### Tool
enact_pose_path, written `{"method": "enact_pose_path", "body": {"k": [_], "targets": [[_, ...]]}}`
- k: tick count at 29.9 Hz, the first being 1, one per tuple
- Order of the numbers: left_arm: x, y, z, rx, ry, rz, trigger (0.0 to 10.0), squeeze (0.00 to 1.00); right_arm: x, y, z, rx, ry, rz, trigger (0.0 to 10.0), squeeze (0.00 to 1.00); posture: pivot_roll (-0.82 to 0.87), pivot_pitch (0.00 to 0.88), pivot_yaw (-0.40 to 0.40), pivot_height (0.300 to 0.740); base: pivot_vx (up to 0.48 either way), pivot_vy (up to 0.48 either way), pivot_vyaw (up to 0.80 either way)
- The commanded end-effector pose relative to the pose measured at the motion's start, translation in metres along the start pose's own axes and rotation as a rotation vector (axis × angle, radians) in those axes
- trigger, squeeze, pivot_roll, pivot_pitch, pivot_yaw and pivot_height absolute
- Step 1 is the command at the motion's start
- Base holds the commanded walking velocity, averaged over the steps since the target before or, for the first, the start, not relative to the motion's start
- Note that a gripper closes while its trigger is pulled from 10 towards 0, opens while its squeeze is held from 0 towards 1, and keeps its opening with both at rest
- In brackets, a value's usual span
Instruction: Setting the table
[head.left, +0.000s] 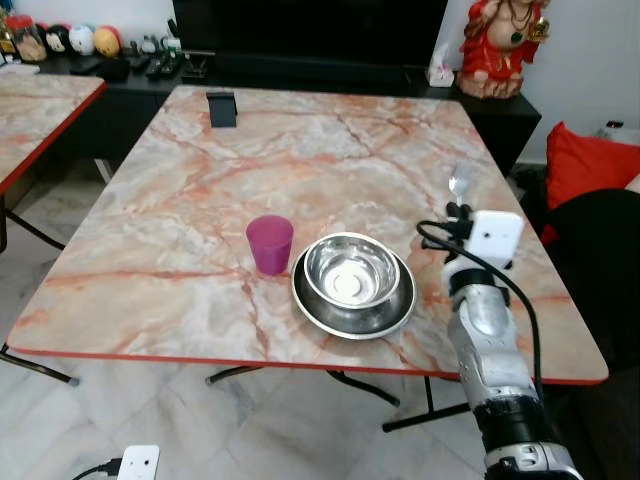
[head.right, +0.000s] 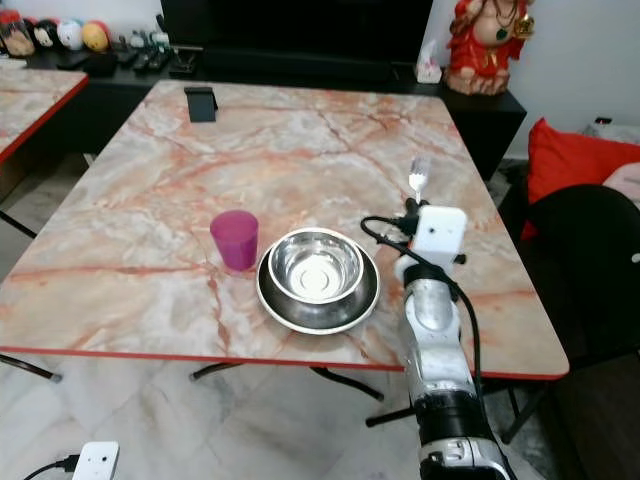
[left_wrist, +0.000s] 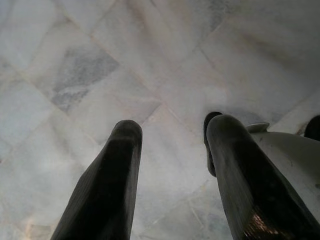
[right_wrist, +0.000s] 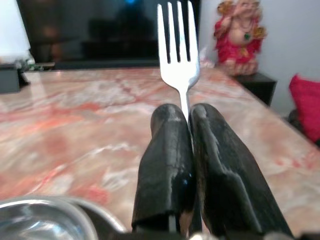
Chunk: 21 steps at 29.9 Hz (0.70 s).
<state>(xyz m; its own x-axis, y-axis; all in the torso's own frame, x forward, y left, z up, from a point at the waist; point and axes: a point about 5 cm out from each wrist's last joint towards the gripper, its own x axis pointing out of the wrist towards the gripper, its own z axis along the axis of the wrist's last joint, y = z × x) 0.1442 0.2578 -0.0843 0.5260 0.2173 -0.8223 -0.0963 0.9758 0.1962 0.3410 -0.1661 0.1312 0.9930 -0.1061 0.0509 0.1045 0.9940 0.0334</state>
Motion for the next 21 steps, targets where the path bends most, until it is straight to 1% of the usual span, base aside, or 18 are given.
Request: {"method": "enact_pose_path", "body": {"k": [1,2,5,6,8,15,17,21], "targets": [[-0.001,0.000,-0.004,0.003,0.020,-0.004,10.0,0.00,0.004,-0.008,-0.005,0.033,0.070,-0.025,10.0,0.00,-0.04,0.000,-0.038,0.740,0.000,0.000,0.00],[-0.001,0.000,-0.004,0.000,0.020,-0.006,10.0,0.00,0.006,-0.011,-0.008,0.038,0.124,-0.035,10.0,0.00,-0.04,0.000,-0.038,0.740,0.000,0.000,0.00],[0.000,-0.001,-0.003,-0.002,0.021,-0.009,10.0,0.00,0.010,-0.012,-0.014,0.029,0.212,-0.019,10.0,0.00,-0.04,0.000,-0.036,0.740,0.000,0.000,0.00],[0.000,-0.001,-0.003,-0.002,0.021,-0.009,10.0,0.00,0.010,-0.012,-0.014,0.029,0.212,-0.019,10.0,0.00,-0.04,0.000,-0.036,0.740,0.000,0.000,0.00],[0.000,-0.001,-0.003,-0.004,0.021,-0.009,10.0,0.00,0.012,-0.015,-0.015,-0.005,0.242,-0.024,10.0,0.00,-0.04,0.000,-0.034,0.740,0.000,0.000,0.00],[0.000,-0.001,-0.002,-0.006,0.018,-0.007,10.0,0.00,0.011,-0.021,-0.025,-0.023,0.324,-0.045,10.0,0.00,-0.04,0.000,-0.029,0.740,0.000,0.000,0.00],[0.000,-0.001,-0.002,-0.005,0.018,-0.006,10.0,0.00,0.008,-0.022,-0.031,0.014,0.362,-0.063,10.0,0.00,-0.04,0.000,-0.029,0.740,0.000,0.000,0.00],[0.000,-0.001,-0.002,-0.006,0.018,-0.005,10.0,0.00,0.005,-0.026,-0.041,0.043,0.411,-0.080,10.0,0.00,-0.04,0.000,-0.028,0.740,0.000,0.000,0.00]]}}
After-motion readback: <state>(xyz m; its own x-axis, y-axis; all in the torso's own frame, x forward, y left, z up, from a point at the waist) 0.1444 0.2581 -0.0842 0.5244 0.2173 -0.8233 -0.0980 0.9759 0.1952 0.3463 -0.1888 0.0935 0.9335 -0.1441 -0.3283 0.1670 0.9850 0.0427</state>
